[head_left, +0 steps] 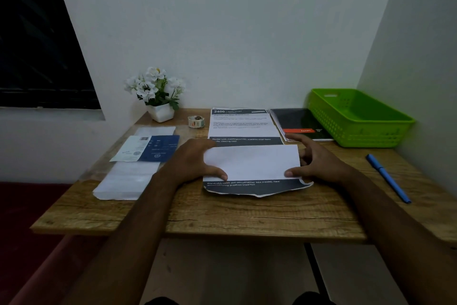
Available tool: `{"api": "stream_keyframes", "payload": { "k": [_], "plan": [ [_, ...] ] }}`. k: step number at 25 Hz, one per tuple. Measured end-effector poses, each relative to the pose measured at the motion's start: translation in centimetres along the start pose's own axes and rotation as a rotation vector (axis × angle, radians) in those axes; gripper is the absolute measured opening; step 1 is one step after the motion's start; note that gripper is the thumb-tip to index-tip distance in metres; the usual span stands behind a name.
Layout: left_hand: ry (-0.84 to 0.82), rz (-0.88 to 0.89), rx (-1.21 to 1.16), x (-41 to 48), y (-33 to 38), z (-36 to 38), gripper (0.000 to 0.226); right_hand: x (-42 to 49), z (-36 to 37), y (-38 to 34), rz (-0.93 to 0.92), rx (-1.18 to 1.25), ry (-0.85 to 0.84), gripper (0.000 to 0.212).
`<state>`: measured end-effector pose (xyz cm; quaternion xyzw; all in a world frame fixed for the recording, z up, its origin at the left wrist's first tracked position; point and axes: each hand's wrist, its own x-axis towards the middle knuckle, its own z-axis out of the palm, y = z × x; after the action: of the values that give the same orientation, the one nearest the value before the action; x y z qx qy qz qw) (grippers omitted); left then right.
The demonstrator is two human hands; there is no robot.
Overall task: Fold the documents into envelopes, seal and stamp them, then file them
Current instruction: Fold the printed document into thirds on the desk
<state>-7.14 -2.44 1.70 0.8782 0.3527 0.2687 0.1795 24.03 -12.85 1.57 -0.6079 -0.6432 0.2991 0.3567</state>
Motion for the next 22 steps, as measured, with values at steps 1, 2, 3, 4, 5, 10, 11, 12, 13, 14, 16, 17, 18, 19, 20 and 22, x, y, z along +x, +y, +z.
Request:
{"api": "stream_keyframes", "payload": {
  "k": [1,2,3,4,5,10,11,12,13,14,16,17,18,19,20,22],
  "plan": [
    [0.016,0.016,-0.004,0.1,0.0,0.0,0.083,0.0,-0.1,0.1,-0.010,0.044,0.011,0.088],
    [0.031,0.027,0.000,0.1,0.1,0.0,0.074,0.0,-0.2,0.3,-0.015,0.084,0.026,0.080],
    [0.044,0.028,0.007,0.1,0.1,0.0,0.061,0.0,-0.2,0.4,-0.013,0.103,0.047,0.070],
    [0.054,0.025,0.011,0.2,0.0,0.0,0.048,0.0,-0.2,0.5,-0.007,0.093,0.069,0.058],
    [0.057,0.021,0.004,0.2,-0.1,0.1,0.039,0.1,-0.1,0.6,-0.005,0.063,0.088,0.045],
    [0.034,0.040,-0.078,-0.1,0.4,0.1,0.025,0.2,0.1,0.8,-0.105,0.028,0.082,0.026],
    [0.015,0.055,-0.084,-0.2,0.6,0.1,0.026,0.2,0.1,0.8,-0.145,0.029,0.057,0.028],
    [-0.003,0.068,-0.093,-0.2,0.7,0.1,0.030,0.2,0.1,0.8,-0.172,0.018,0.036,0.030],
    [-0.023,0.071,-0.102,-0.2,0.7,0.2,0.034,0.1,0.1,0.8,-0.188,-0.002,0.019,0.033],
    [-0.047,0.066,-0.110,-0.2,0.6,0.2,0.036,0.1,0.1,0.7,-0.198,-0.030,0.007,0.036],
    [-0.099,0.039,-0.120,-0.3,0.2,0.2,0.035,0.1,0.2,0.7,-0.212,-0.102,-0.006,0.044],
    [-0.114,0.030,-0.122,-0.4,0.1,0.2,0.031,0.0,0.2,0.7,-0.211,-0.128,-0.005,0.048],
    [-0.120,0.031,-0.123,-0.5,0.0,0.3,0.026,0.0,0.3,0.7,-0.206,-0.140,0.000,0.051],
    [-0.122,0.040,-0.124,-0.7,-0.1,0.3,0.022,-0.1,0.3,0.7,-0.200,-0.141,0.004,0.053],
    [-0.120,0.058,-0.122,-0.8,-0.1,0.3,0.019,-0.2,0.4,0.7,-0.196,-0.135,0.006,0.054],
    [-0.110,0.096,-0.105,-1.0,0.1,0.2,0.019,-0.6,0.4,0.6,-0.185,-0.119,0.007,0.056]
  ]
}}
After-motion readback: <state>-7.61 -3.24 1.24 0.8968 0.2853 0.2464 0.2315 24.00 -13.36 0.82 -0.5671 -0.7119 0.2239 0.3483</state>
